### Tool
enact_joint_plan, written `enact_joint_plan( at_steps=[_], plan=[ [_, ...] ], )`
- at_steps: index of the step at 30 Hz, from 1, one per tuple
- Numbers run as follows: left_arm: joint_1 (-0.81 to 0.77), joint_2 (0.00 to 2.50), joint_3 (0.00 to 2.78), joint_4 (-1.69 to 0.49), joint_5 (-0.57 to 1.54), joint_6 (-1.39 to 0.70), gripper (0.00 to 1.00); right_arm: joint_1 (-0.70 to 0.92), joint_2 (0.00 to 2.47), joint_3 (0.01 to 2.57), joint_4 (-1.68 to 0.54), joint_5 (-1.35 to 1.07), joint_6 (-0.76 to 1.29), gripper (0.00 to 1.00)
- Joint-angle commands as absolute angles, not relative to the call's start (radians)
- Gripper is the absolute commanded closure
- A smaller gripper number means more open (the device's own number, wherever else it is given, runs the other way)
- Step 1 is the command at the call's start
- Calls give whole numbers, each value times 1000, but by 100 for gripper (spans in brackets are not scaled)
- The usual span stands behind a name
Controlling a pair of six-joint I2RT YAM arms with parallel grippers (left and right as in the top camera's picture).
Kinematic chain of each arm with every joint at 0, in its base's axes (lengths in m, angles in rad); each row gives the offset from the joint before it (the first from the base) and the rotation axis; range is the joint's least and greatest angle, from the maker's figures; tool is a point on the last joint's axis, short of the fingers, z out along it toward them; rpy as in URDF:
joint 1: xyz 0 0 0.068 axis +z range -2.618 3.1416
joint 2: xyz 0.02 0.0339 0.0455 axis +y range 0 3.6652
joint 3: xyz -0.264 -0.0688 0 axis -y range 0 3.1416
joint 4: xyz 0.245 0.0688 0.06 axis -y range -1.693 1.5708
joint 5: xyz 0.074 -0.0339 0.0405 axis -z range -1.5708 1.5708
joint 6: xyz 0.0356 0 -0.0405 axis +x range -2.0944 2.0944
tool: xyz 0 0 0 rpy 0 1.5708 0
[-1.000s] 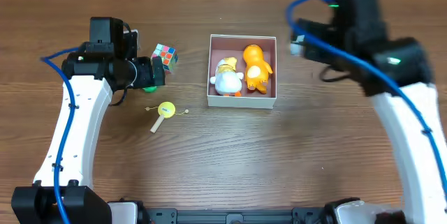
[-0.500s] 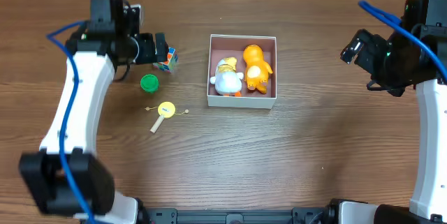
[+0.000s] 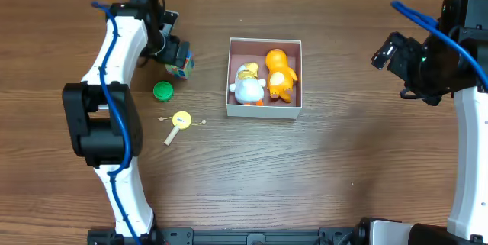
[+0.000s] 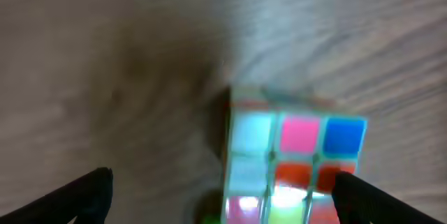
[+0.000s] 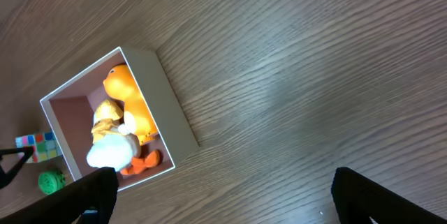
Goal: Pack container
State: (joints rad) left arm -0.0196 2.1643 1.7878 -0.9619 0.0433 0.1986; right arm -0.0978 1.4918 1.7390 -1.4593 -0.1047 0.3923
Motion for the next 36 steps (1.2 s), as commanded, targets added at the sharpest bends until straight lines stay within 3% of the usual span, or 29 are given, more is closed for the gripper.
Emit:
enact_joint_plan(
  at_steps=[1, 18, 20, 23, 27, 29, 31, 36],
  plan=[
    [-59, 2188, 1806, -928, -4, 233, 0, -100, 1489, 1740, -1457, -107, 395, 0],
    [-74, 2251, 1804, -944, -8, 270, 1, -100, 1489, 1740, -1465, -106, 395, 0],
    [-73, 2258, 1804, -946, -8, 270, 6, -100, 1489, 1740, -1465, -107, 395, 0],
    [-73, 2257, 1804, -942, -11, 269, 24, -100, 1489, 1740, -1465, -107, 395, 0],
    [-73, 2257, 1806, -942, -10, 262, 19, -100, 1489, 1740, -1465, -107, 395, 0],
    [-73, 2257, 1816, -949, -11, 262, 22, -100, 1489, 1740, -1465, -107, 395, 0],
    [-74, 2255, 1897, -1007, -9, 262, 33, -100, 1489, 1740, -1465, -107, 395, 0],
    [-74, 2255, 1964, -1048, -9, 262, 42, -100, 1489, 1740, -1465, -107, 395, 0]
  ],
)
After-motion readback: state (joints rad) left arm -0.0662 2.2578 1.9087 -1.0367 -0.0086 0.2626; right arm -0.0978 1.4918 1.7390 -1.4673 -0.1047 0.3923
